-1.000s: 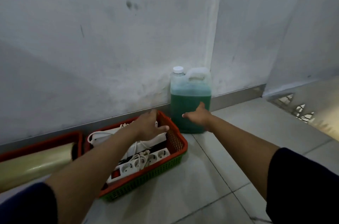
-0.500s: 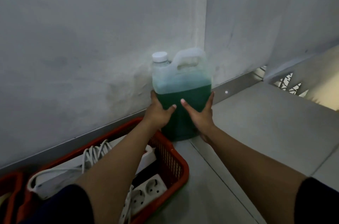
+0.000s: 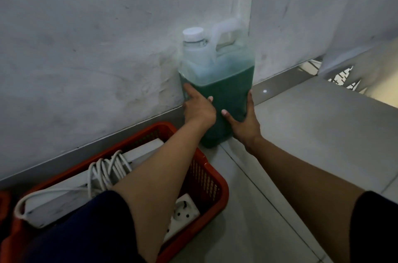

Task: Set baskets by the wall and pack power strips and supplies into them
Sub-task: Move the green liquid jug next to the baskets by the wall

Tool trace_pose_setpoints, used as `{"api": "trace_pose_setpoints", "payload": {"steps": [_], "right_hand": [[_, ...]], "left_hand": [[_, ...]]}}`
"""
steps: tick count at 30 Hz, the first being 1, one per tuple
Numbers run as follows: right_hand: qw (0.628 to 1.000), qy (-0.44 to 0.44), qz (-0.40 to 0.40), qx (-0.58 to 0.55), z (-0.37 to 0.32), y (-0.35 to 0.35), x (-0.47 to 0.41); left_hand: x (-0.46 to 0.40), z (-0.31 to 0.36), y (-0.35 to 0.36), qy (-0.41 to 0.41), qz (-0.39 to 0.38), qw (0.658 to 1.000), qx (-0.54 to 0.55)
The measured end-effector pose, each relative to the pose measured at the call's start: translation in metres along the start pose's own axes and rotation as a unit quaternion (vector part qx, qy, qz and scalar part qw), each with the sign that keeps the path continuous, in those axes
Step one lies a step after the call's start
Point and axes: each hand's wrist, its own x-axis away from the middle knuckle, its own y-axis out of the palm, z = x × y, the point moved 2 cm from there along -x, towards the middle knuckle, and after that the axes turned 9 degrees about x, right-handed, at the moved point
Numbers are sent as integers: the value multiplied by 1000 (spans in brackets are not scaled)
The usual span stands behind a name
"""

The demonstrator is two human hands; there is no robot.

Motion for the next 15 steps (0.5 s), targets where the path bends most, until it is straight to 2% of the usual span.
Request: {"api": "trace_pose_setpoints", "payload": {"steps": [4, 7, 11, 13, 15], "right_hand": [[999, 41, 24, 20, 1, 13, 29], [998, 40, -4, 46, -11, 21, 64], [975, -123, -84, 163, -50, 26, 124], [929, -235, -123, 258, -71, 27, 156], [862, -328, -190, 337, -83, 26, 186]], "left_hand": [[26, -12, -35, 63, -138, 988, -28], [70, -41, -69, 120, -198, 963, -141], [116, -81, -113, 119, -193, 935, -273], [143, -96, -133, 114, -182, 921, -325], [174, -111, -147, 107, -176, 907, -367]]}}
